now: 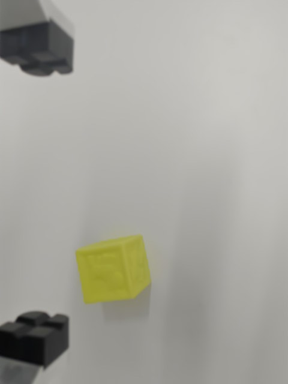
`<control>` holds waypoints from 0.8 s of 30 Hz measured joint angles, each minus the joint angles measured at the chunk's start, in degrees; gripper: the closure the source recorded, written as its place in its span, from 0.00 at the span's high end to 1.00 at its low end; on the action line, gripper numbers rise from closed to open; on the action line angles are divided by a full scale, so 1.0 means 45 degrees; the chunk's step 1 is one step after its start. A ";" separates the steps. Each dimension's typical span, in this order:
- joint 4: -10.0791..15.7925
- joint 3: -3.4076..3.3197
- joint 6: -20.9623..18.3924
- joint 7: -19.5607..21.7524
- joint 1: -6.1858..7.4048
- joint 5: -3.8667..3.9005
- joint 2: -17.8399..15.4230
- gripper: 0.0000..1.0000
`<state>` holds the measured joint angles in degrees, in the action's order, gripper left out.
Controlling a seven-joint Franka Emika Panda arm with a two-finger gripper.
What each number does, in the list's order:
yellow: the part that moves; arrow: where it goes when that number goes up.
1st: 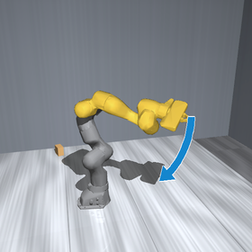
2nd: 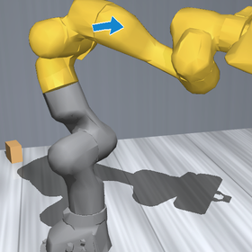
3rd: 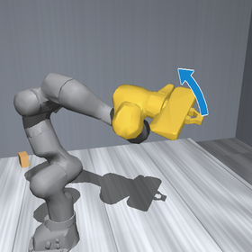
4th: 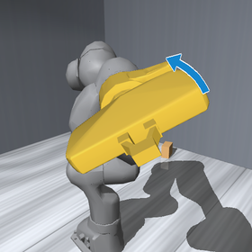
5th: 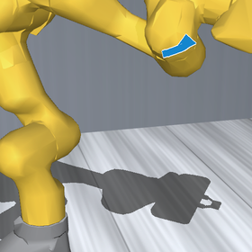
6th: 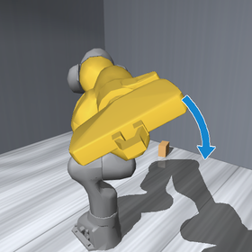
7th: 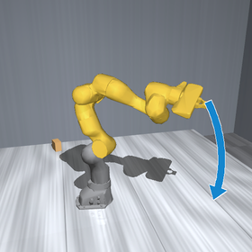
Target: Pick yellow cube
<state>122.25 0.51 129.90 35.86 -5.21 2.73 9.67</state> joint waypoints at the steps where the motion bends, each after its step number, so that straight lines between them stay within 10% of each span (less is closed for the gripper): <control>1: 0.0064 0.0000 0.0096 -0.0074 -0.0034 -0.0001 0.0020 1.00; 24: 0.1342 0.0000 0.2275 -0.1915 -0.0840 -0.0072 0.0740 1.00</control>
<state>128.29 0.51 140.13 27.24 -8.99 2.41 13.00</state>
